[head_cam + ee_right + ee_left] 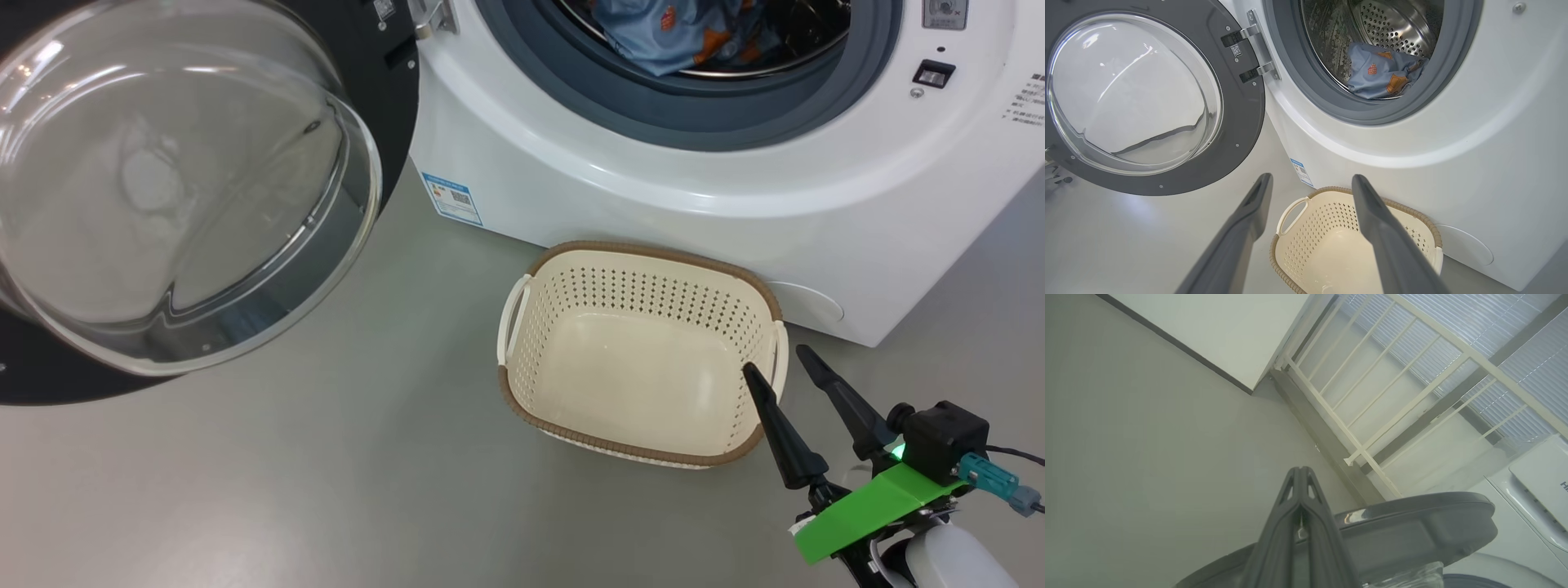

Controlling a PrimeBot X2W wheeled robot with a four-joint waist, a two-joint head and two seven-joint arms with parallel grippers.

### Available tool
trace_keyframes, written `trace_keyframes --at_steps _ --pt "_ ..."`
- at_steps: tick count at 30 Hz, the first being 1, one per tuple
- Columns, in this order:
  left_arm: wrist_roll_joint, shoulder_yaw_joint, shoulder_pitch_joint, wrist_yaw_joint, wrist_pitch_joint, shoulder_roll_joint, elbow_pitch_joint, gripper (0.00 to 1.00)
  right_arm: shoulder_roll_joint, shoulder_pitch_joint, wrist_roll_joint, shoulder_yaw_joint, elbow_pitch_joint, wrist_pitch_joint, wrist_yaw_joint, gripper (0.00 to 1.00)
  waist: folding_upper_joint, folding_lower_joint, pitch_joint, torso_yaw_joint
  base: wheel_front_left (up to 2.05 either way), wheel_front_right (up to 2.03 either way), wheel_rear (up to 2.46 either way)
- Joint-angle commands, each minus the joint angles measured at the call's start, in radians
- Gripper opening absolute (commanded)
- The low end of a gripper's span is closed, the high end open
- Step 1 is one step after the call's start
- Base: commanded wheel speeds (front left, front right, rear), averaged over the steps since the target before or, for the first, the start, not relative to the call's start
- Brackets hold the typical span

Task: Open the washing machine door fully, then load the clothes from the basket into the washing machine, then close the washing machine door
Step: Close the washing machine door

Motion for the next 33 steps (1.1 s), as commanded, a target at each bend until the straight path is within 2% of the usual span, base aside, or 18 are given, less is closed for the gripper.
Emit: trace_keyframes --at_steps 1,4,9,19,33 --pt "-0.021 0.021 -0.036 -0.003 0.029 0.094 -0.004 0.0 -0.01 -0.03 -0.011 0.029 -0.025 -0.005 0.002 1.0 0.0 0.0 0.011 -0.006 0.0 0.0 0.0" --pt "-0.062 0.005 -0.054 -0.003 0.113 0.107 0.04 0.0 -0.018 -0.037 -0.011 0.035 -0.025 -0.005 0.002 1.0 0.0 0.0 0.025 -0.011 0.0 0.0 0.0" --pt "-0.093 -0.012 -0.063 -0.003 0.16 0.107 0.06 0.0 -0.026 -0.045 -0.013 0.047 -0.026 -0.005 0.002 1.0 0.0 0.0 0.041 -0.019 0.0 0.0 0.0" --pt "-0.094 -0.059 -0.041 -0.003 0.186 0.105 0.076 0.0 -0.028 -0.052 -0.011 0.059 -0.022 -0.005 0.002 1.0 0.0 0.0 0.049 -0.029 0.0 0.0 0.0" --pt "-0.135 -0.113 0.009 -0.003 0.283 0.096 0.03 0.0 -0.015 -0.044 -0.007 0.054 -0.015 -0.005 0.002 1.0 0.0 0.0 0.012 -0.029 0.0 0.0 0.0"
